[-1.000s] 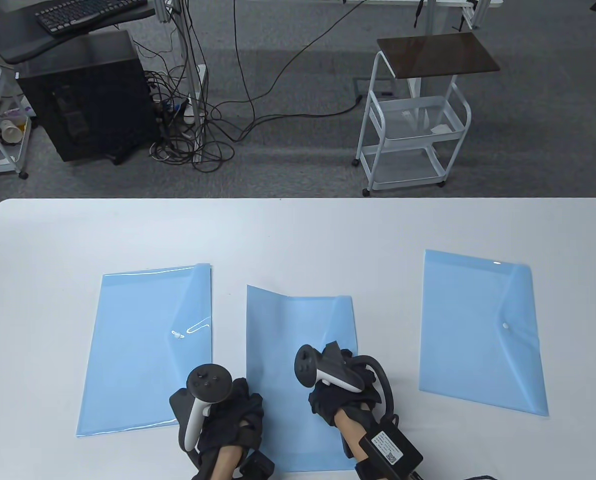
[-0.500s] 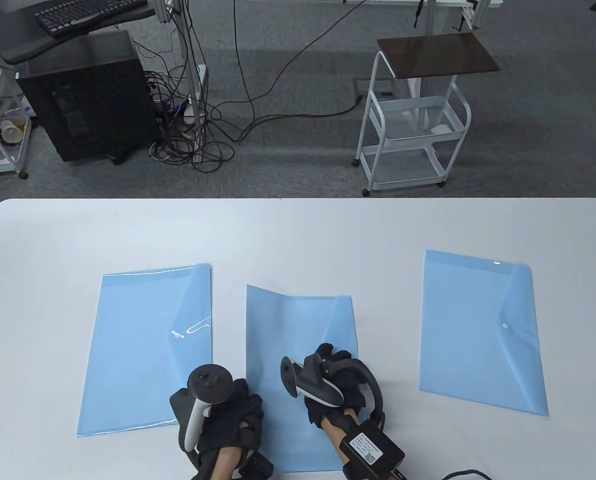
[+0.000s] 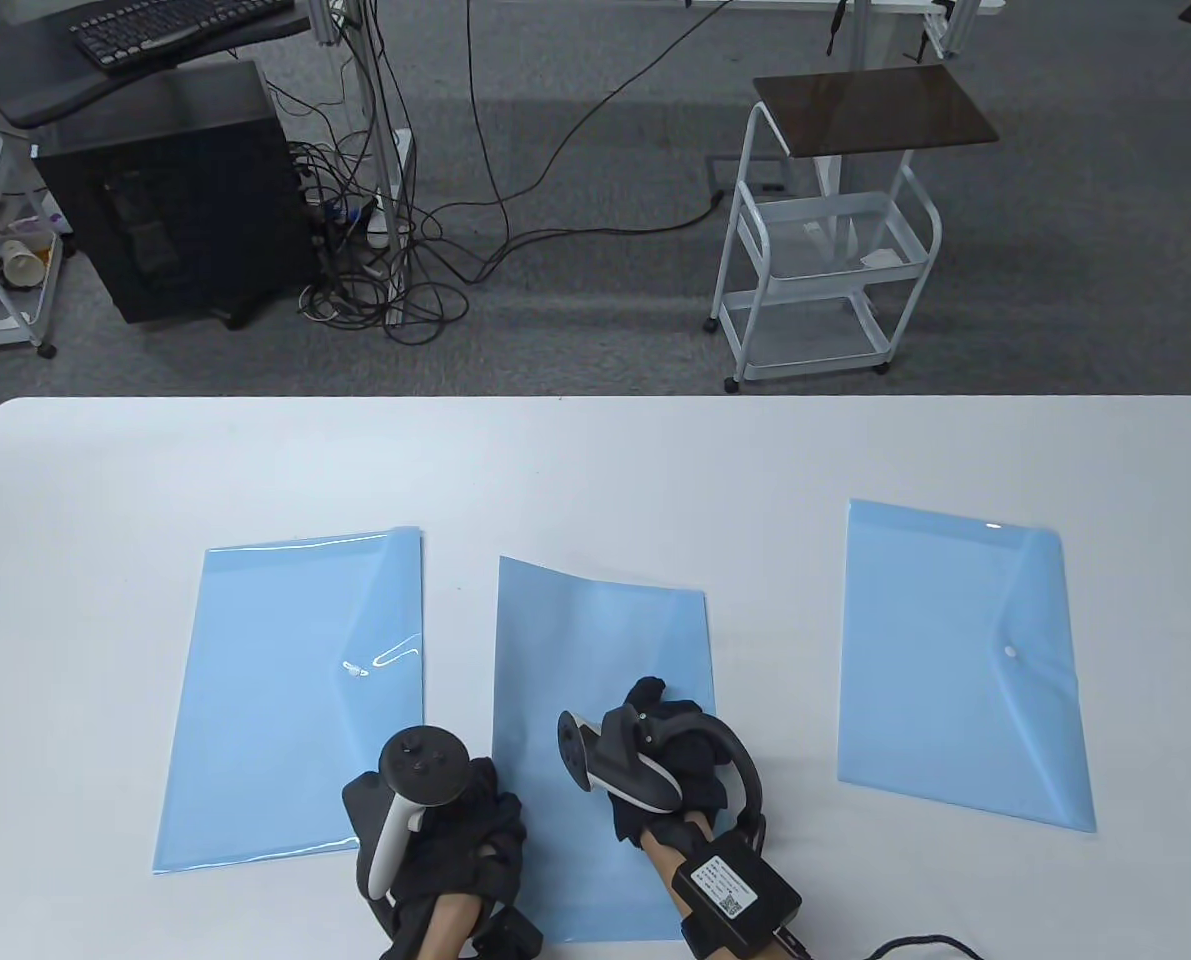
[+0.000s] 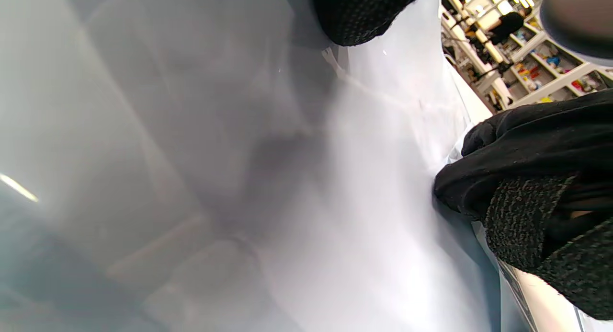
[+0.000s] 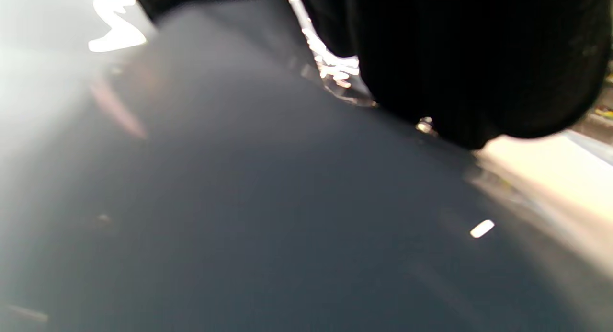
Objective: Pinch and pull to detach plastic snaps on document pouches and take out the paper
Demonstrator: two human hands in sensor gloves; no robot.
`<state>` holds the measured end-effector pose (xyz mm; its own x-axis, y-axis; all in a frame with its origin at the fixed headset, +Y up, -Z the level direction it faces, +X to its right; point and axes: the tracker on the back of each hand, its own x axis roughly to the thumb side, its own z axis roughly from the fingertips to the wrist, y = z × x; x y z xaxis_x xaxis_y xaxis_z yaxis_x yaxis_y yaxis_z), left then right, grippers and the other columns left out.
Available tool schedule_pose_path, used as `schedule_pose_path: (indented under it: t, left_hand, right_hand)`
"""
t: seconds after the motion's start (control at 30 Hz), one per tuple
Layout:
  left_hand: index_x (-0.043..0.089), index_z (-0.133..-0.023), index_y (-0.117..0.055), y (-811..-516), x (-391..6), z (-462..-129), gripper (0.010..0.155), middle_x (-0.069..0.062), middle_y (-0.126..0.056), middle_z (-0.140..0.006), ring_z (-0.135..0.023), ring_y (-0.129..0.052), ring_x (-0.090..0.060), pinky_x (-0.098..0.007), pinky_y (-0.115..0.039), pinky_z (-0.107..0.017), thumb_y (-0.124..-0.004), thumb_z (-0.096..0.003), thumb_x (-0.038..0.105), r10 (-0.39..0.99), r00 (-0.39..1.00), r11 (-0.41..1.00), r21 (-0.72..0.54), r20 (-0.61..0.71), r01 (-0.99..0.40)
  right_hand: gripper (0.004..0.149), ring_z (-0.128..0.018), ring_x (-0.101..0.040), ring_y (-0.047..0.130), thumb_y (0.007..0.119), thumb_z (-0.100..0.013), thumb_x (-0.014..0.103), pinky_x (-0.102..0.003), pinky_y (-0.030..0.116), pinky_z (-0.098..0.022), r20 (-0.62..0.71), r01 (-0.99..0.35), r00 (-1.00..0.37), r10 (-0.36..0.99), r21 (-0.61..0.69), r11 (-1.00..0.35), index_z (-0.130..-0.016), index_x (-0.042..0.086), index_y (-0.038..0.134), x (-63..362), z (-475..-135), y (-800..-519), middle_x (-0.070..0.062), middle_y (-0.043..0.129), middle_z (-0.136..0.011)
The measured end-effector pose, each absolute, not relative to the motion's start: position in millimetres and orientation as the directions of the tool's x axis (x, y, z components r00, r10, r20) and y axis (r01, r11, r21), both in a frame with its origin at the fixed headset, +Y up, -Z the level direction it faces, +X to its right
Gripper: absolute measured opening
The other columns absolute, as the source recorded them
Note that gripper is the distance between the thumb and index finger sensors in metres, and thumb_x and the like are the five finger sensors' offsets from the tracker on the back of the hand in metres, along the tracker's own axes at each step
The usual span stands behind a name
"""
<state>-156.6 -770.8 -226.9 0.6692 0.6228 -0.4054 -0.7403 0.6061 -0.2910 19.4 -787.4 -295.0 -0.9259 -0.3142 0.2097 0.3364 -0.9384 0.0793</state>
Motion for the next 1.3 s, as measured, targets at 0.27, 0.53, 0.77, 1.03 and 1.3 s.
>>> schedule_pose_path:
  t: [0.27,0.53,0.77,1.03,1.3]
  left_hand:
    - [0.009,-0.102,-0.059,-769.1,-154.5,-226.8,0.051,-0.006,-0.092,-0.09,-0.065,-0.108,-0.023,-0.036,-0.096,-0.042,-0.071,-0.0556,0.025,0.599,0.696,0.636,-0.294,-0.394,-0.714]
    - [0.009,-0.103,-0.058,-772.7,-161.1,-227.6,0.051,-0.006,-0.091,-0.09,-0.065,-0.107,-0.023,-0.035,-0.096,-0.043,-0.071,-0.0564,0.026,0.628,0.648,0.584,-0.288,-0.432,-0.759]
    - [0.009,-0.103,-0.058,-772.7,-161.7,-227.9,0.051,-0.006,-0.092,-0.089,-0.064,-0.107,-0.022,-0.035,-0.096,-0.042,-0.071,-0.0566,0.026,0.626,0.647,0.587,-0.284,-0.436,-0.758]
    - [0.008,-0.103,-0.056,-772.6,-162.3,-227.3,0.051,-0.006,-0.091,-0.09,-0.065,-0.106,-0.023,-0.035,-0.095,-0.043,-0.069,-0.0575,0.025,0.636,0.628,0.565,-0.283,-0.448,-0.775]
    - [0.008,-0.103,-0.056,-772.6,-162.9,-227.3,0.05,-0.006,-0.09,-0.09,-0.064,-0.106,-0.023,-0.035,-0.095,-0.043,-0.068,-0.0578,0.026,0.637,0.623,0.562,-0.28,-0.454,-0.778]
  right_hand:
    - [0.062,-0.056,-0.043,0.105,0.084,-0.053,0.027,-0.052,0.096,-0.035,0.147,0.267,-0.955,-0.256,0.06,-0.962,-0.102,-0.002,0.061,33.7,-302.0,-778.0,-0.023,0.096,-0.079]
    - [0.068,-0.069,-0.05,0.097,0.081,-0.053,0.022,-0.063,0.087,-0.043,0.114,0.001,-0.993,0.025,0.224,-0.975,-0.107,-0.002,0.049,58.8,-305.7,-753.8,-0.029,0.083,-0.097]
    - [0.073,-0.09,-0.059,0.074,0.082,-0.052,0.02,-0.073,0.071,-0.055,0.119,0.082,-0.99,-0.07,0.103,-0.991,-0.11,0.004,0.041,79.2,-296.7,-726.0,-0.031,0.053,-0.114]
    - [0.08,-0.108,-0.047,0.039,0.093,-0.045,0.017,-0.067,0.043,-0.074,0.339,0.374,-0.872,-0.354,-0.007,-0.927,-0.109,0.021,0.045,78.8,-271.3,-728.2,-0.011,0.041,-0.121]
    - [0.059,-0.094,-0.027,0.087,0.098,-0.036,0.008,-0.045,0.079,-0.069,0.583,0.451,-0.639,-0.502,-0.244,-0.858,-0.088,0.031,0.081,80.2,-247.0,-744.8,0.002,0.087,-0.102]
